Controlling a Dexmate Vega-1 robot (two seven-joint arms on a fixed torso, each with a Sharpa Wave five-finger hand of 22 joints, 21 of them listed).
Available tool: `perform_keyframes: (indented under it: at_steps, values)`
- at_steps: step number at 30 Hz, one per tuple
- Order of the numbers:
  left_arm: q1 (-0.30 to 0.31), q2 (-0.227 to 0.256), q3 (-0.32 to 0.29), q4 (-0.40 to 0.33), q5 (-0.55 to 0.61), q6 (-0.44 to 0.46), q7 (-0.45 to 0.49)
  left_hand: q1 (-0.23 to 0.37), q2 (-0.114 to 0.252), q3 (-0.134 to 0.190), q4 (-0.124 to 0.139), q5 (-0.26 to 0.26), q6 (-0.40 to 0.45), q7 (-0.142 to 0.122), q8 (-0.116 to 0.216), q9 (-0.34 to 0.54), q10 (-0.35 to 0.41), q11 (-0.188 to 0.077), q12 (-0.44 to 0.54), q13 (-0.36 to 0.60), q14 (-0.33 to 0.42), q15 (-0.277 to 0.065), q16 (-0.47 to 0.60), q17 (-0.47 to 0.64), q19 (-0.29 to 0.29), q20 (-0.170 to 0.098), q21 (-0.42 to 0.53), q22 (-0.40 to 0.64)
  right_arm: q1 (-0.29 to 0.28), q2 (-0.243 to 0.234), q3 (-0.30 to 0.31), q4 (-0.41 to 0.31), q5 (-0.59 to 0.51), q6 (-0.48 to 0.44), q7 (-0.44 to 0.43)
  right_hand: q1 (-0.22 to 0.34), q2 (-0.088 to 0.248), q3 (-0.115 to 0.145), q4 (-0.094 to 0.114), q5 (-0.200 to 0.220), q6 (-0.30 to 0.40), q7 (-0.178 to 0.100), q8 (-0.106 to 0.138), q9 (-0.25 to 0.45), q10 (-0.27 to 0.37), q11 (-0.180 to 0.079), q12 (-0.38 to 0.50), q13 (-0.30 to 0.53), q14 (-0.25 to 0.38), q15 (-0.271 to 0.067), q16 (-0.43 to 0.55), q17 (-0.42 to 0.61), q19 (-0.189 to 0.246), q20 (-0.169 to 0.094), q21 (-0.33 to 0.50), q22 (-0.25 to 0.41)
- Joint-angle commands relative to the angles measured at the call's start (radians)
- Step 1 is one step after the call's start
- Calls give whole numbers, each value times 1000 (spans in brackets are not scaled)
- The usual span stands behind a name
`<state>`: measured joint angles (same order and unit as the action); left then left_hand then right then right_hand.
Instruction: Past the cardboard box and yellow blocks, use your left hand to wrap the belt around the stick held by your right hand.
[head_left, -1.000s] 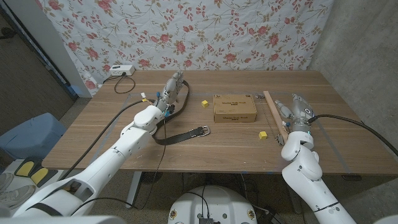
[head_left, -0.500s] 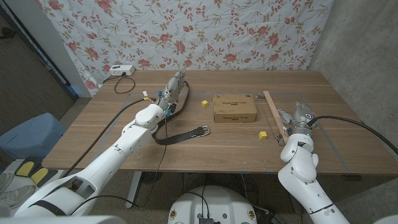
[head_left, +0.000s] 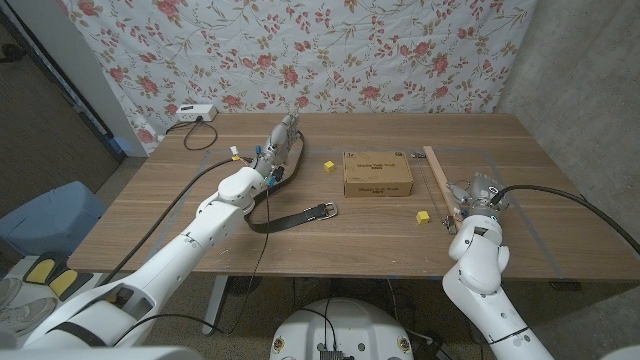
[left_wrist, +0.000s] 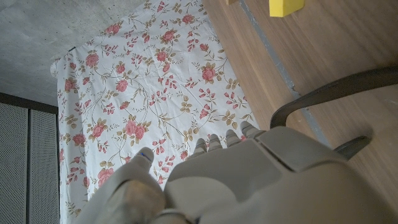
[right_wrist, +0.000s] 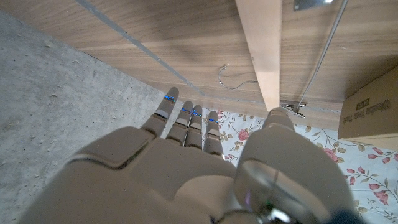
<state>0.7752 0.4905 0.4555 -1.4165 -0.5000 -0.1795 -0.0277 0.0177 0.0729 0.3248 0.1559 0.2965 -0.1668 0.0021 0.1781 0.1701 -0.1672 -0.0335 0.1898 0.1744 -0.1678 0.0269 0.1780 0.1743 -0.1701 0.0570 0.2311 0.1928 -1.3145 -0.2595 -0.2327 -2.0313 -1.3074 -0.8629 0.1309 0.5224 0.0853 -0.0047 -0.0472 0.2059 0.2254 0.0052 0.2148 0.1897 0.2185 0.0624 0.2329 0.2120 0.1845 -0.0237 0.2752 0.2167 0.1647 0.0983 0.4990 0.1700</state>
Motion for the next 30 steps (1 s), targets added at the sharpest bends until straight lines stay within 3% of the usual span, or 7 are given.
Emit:
perform_keyframes:
  at_steps: [1, 15, 20, 30]
  values:
    - [0, -1, 0, -1, 0, 7, 5, 10, 6, -4, 0, 9, -202, 2, 4, 1, -193, 5, 5, 2, -183, 1, 5, 2, -50, 8, 0, 4, 22, 56, 7, 54, -128, 19, 106, 12, 6, 3, -9, 4, 23, 3, 10, 5, 25, -1, 10, 5, 33, -2, 18, 11, 23, -6, -1, 6]
    - [-18, -15, 4, 29, 2, 5, -2, 10, 6, -6, 0, 9, -202, 2, 3, 1, -194, 7, 5, 2, -184, 2, 5, 2, -50, 7, 0, 4, 48, 124, 31, 108, -268, 65, 220, 11, 4, 2, -12, 6, 31, 3, 10, 6, 32, -1, 11, 10, 42, -9, 27, 20, 30, -2, -6, 7]
    - [-28, -21, 7, 44, 4, 5, -8, 10, 6, -7, 0, 10, -203, 2, 3, 1, -194, 6, 5, 2, -184, 1, 5, 2, -51, 7, -1, 4, 56, 148, 44, 122, -312, 87, 266, 10, 4, 2, -15, 8, 77, -1, 25, 7, 36, 1, 12, 13, 40, -10, 31, 27, 32, -2, -12, 7]
    - [-47, -32, 10, 71, 7, 5, -21, 10, 7, -10, 1, 11, -204, 2, 3, 1, -195, 7, 4, 2, -184, 2, 4, 2, -51, 6, -1, 4, 71, 186, 68, 144, -376, 135, 336, 18, 8, 6, -22, 11, 88, -4, 26, 8, 51, -4, 18, 16, 56, -14, 42, 33, 38, -6, -17, 7]
